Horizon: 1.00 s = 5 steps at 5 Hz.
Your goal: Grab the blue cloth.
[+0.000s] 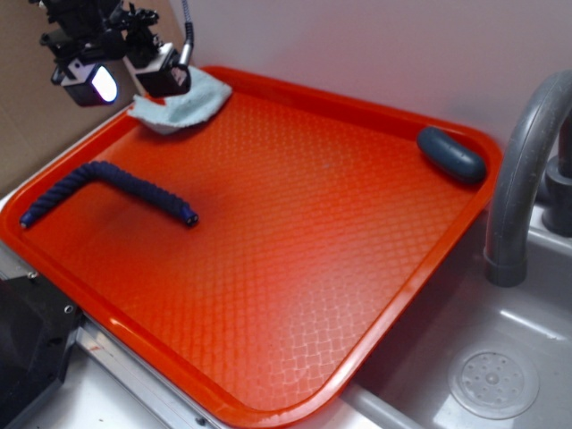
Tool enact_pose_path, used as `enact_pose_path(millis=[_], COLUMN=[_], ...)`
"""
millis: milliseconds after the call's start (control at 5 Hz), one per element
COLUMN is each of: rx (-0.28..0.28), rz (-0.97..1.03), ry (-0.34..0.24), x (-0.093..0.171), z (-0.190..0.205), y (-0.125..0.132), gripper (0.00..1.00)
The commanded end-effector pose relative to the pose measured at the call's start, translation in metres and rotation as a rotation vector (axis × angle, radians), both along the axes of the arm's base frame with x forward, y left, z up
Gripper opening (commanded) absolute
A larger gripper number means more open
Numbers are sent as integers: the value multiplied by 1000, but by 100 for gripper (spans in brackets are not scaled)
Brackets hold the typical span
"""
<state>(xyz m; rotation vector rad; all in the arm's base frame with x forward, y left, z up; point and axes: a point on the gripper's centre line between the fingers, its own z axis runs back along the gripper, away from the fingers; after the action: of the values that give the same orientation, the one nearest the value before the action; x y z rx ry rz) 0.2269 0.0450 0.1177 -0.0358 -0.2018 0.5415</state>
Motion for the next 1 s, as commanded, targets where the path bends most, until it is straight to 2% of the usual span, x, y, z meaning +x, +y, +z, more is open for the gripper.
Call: enact_pose_path(millis=[0, 200, 400, 600, 800], rx=[8, 91, 116, 154, 163], rz=[8, 91, 137, 181, 209], ry=[-27, -51, -79, -63, -57], x=[2, 41, 60, 68, 71], z=[7, -34, -51, -64, -65], y=[7, 38, 54, 67, 86], gripper=[100, 100, 100, 100, 100])
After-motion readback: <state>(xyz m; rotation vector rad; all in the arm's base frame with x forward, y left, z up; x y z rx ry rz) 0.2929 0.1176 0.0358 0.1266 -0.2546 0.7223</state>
